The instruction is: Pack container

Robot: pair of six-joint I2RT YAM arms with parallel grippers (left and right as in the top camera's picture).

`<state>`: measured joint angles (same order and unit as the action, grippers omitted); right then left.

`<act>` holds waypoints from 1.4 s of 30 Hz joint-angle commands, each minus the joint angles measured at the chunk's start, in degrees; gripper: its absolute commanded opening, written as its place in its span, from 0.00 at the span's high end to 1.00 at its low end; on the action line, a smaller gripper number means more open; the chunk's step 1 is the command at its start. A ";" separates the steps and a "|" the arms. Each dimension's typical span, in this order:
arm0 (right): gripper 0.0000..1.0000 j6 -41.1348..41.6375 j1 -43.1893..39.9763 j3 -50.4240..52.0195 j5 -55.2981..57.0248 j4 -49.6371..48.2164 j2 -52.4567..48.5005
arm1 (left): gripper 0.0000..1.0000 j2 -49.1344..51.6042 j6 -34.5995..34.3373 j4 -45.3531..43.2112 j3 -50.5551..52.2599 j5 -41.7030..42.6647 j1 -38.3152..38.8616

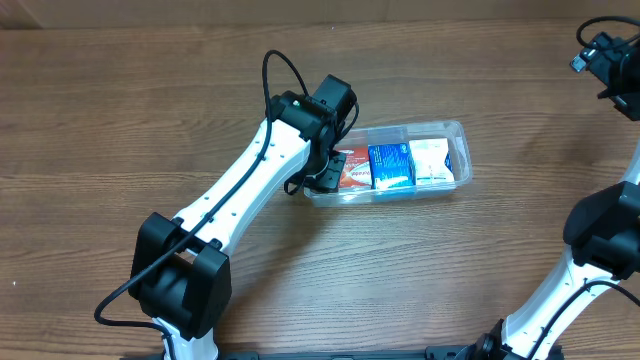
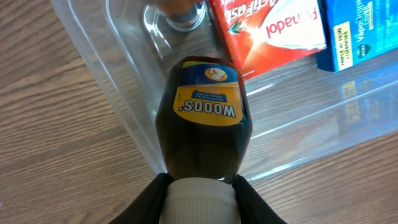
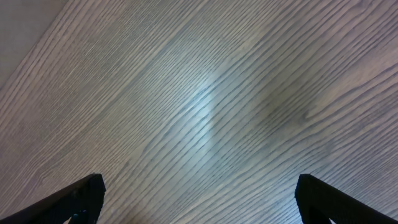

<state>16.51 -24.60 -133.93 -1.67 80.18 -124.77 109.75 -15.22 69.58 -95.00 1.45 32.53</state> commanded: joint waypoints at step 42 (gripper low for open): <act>0.00 0.24 0.13 -1.09 -0.13 -0.17 1.88 | 0.00 -12.72 -9.66 27.19 -24.39 -17.92 -22.38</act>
<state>16.49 -24.60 -133.93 -1.69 80.18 -124.77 97.84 -24.29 96.66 -118.45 -16.53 10.17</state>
